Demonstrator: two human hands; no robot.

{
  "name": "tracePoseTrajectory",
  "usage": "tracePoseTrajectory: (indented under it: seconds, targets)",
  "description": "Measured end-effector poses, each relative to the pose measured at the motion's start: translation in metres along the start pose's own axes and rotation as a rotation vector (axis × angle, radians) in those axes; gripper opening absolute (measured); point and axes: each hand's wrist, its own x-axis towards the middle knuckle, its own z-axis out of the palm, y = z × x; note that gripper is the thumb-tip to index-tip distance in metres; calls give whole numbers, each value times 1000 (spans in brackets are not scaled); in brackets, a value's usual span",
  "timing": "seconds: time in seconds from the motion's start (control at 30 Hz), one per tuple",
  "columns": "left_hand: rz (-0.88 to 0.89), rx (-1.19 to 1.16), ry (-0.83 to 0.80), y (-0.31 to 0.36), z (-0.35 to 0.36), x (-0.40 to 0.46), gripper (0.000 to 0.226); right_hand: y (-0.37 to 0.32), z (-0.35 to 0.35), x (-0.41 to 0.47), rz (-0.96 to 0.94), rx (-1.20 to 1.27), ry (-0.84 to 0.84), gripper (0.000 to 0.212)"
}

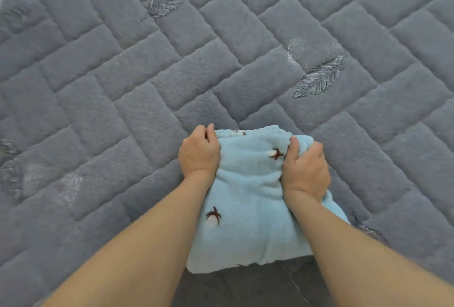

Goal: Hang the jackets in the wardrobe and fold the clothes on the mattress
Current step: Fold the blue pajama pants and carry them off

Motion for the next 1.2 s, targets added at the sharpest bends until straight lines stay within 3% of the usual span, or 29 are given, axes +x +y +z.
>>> tracePoseTrajectory:
  seconds: [0.13, 0.43, 0.6, 0.67, 0.73, 0.77, 0.83, 0.9, 1.03, 1.2]
  targets:
    - [0, 52, -23, 2, 2, 4, 45, 0, 7, 4, 3, -2, 27, 76]
    - [19, 121, -46, 5, 1, 4, 40, 7, 7, 6, -51, 9, 16, 76]
    - [290, 112, -48, 0, -13, 4, 46, 6, -6, 7, -310, 165, -61, 74]
    - [323, 17, -288, -2, -27, 6, 52, 8, -17, 11, -340, 266, -205, 86]
    - [251, 6, -649, 2, -48, 5, 81, 10, -33, 16, -243, 393, -426, 100]
    - [226, 65, -780, 6, -58, 4, 95, 13, -40, 19, -153, 454, -542, 104]
    - [212, 224, -963, 16, -72, 2, 99, 17, -52, 22, 17, 579, -724, 106]
    - [198, 337, -1074, 31, -80, -2, 82, 23, -61, 21, 89, 631, -835, 99]
    - [275, 381, -1155, 65, -77, -31, 49, 46, -87, 11, 158, 720, -1032, 64]
    - [347, 486, -1251, 99, -58, -110, 45, 135, -144, -23, 489, 709, -1149, 62]
